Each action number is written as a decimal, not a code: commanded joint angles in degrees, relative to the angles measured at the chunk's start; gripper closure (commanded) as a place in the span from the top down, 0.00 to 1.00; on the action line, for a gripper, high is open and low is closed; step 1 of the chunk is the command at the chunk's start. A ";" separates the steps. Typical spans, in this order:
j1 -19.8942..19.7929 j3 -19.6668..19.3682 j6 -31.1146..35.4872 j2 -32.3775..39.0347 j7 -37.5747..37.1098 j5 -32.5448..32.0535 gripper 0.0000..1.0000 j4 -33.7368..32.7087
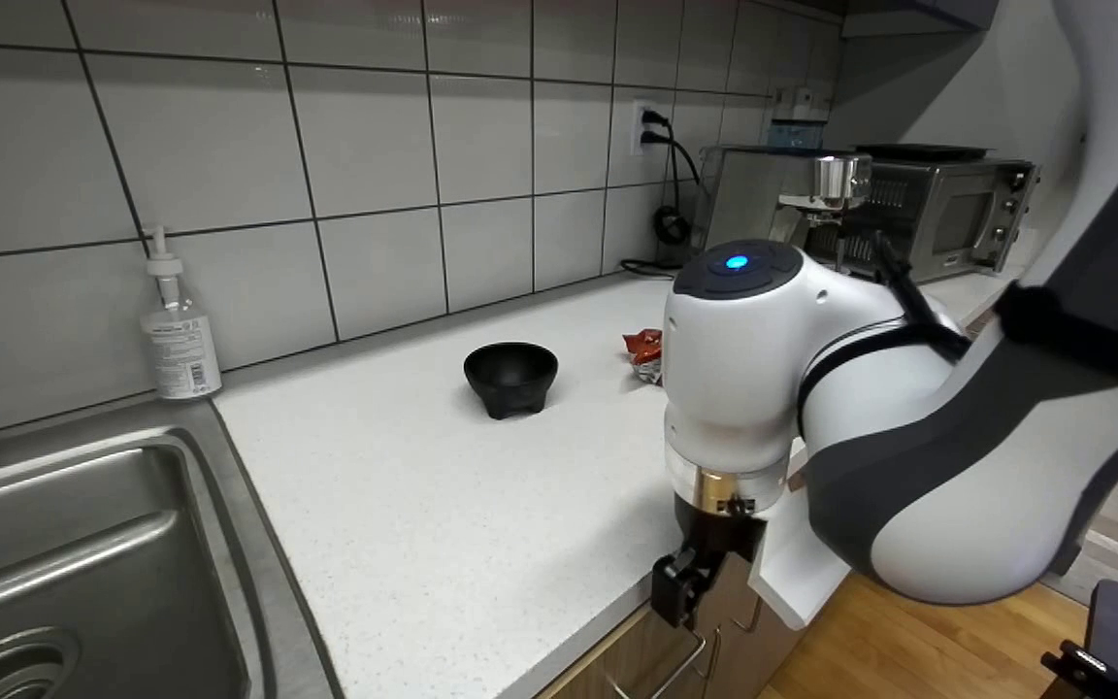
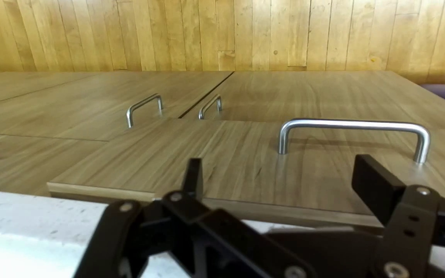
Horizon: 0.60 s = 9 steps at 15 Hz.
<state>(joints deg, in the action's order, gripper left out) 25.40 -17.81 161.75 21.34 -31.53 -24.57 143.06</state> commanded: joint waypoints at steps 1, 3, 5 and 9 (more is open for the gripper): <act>-1.39 1.41 -2.25 -10.86 2.79 -2.16 1.00 7.59; -2.35 2.35 -3.63 -15.48 2.82 -3.67 1.00 10.39; 0.06 0.12 -5.20 -19.80 3.38 -3.89 1.00 12.81; -8.20 8.36 -11.43 -28.25 3.74 -6.56 1.00 15.56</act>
<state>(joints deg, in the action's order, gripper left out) 24.25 -16.14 155.68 1.63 -29.41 -29.09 155.22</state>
